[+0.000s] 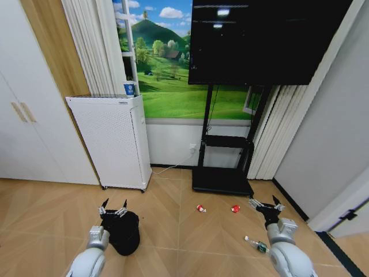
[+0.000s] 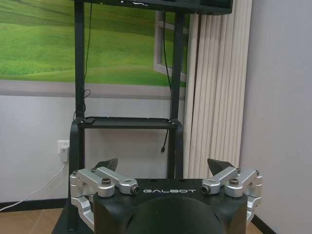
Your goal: Pick up the trash bin and place the garbage on the floor into it.
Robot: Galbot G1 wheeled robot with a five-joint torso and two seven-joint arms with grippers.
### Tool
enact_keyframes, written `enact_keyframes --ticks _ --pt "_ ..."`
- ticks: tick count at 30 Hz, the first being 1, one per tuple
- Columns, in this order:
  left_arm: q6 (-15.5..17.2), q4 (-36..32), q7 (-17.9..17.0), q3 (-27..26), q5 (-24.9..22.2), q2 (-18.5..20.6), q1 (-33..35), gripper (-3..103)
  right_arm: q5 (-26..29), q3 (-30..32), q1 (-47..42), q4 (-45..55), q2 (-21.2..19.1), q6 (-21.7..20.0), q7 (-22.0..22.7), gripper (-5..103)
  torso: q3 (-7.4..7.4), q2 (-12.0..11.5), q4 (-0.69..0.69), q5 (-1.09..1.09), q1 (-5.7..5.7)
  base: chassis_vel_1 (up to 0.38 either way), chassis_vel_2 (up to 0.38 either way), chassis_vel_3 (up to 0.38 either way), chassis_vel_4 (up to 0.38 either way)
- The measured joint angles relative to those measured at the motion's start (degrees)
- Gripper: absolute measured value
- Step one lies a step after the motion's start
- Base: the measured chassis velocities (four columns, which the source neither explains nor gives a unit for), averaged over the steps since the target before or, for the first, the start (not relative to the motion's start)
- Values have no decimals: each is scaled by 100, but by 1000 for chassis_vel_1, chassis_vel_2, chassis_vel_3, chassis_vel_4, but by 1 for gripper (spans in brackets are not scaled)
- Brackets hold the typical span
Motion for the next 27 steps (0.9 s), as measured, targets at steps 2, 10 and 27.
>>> enact_keyframes --ticks 2,10,27 --pt "-12 1 3 -9 0 -4 4 97 -53 -4 3 0 4 1 -4 100 1 -1 0 0 3 -124 -60 136 23" --pt "-64 15 62 -21 13 -34 35 97 -56 -8 0 -11 41 9 4 100 0 0 2 -2 2 -20 11 15 -2" --pt "-71 13 70 -22 5 -25 30 97 12 3 4 -2 23 18 24 100 1 -1 2 -2 2 -10 -9 11 11"
